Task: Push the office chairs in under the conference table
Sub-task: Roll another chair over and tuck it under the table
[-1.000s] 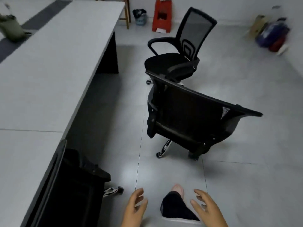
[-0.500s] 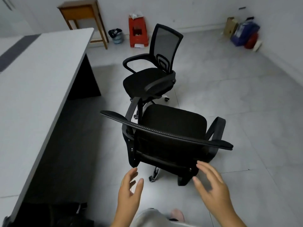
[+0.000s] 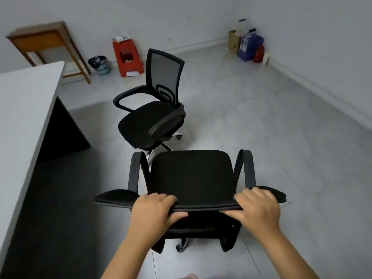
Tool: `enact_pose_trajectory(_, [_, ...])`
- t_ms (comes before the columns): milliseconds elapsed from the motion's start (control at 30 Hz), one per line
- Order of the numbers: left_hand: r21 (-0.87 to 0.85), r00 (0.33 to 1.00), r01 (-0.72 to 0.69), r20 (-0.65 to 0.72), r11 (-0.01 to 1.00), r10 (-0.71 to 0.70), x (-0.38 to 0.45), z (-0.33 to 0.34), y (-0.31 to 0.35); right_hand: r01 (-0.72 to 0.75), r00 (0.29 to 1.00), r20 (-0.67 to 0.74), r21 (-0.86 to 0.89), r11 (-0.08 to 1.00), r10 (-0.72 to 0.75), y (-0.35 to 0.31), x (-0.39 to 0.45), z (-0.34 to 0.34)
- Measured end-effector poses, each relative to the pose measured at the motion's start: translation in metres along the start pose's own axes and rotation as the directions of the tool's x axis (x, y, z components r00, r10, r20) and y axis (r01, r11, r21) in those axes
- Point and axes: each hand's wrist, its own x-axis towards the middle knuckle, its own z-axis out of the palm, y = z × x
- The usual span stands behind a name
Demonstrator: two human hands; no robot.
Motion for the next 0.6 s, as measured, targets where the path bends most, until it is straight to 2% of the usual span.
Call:
enact_pose_trajectory(67, [0.026, 0.996, -0.017, 0.088, 1.000, 0.015, 0.010, 0.001, 0.013, 0.031, 1.000, -0.006, 0.016, 0.999, -0.031, 0.024, 0.007, 0.002])
enact_pose_trajectory(167, [-0.041, 0.987, -0.017, 0.158, 0.999, 0.024, 0.023, 0.017, 0.038, 0.073, 0.995, 0.064, 0.035, 0.997, -0.075, 0.065, 0.020, 0.001])
enact_pose_trajectory(267, [0.008, 0.987, 0.022, 0.159, 1.000, -0.023, 0.045, 0.027, 0.072, 0.108, 0.979, 0.166, 0.055, 0.993, -0.116, 0.106, 0.036, 0.005])
enact_pose_trajectory(333, [0.023, 0.986, 0.082, 0.143, 0.996, -0.085, 0.056, 0.034, 0.093, 0.109, 0.970, 0.207, 0.095, 0.990, -0.127, 0.127, 0.047, 0.011])
enact_pose_trajectory(467, [0.061, 0.963, 0.233, 0.127, 0.971, -0.239, 0.075, 0.043, 0.130, 0.158, 0.965, 0.181, 0.172, 0.972, -0.188, 0.163, 0.064, 0.025])
enact_pose_trajectory(600, [0.101, 0.886, 0.453, 0.056, 0.886, -0.460, 0.088, 0.045, 0.176, 0.258, 0.940, 0.157, 0.257, 0.931, -0.304, 0.194, 0.073, 0.035])
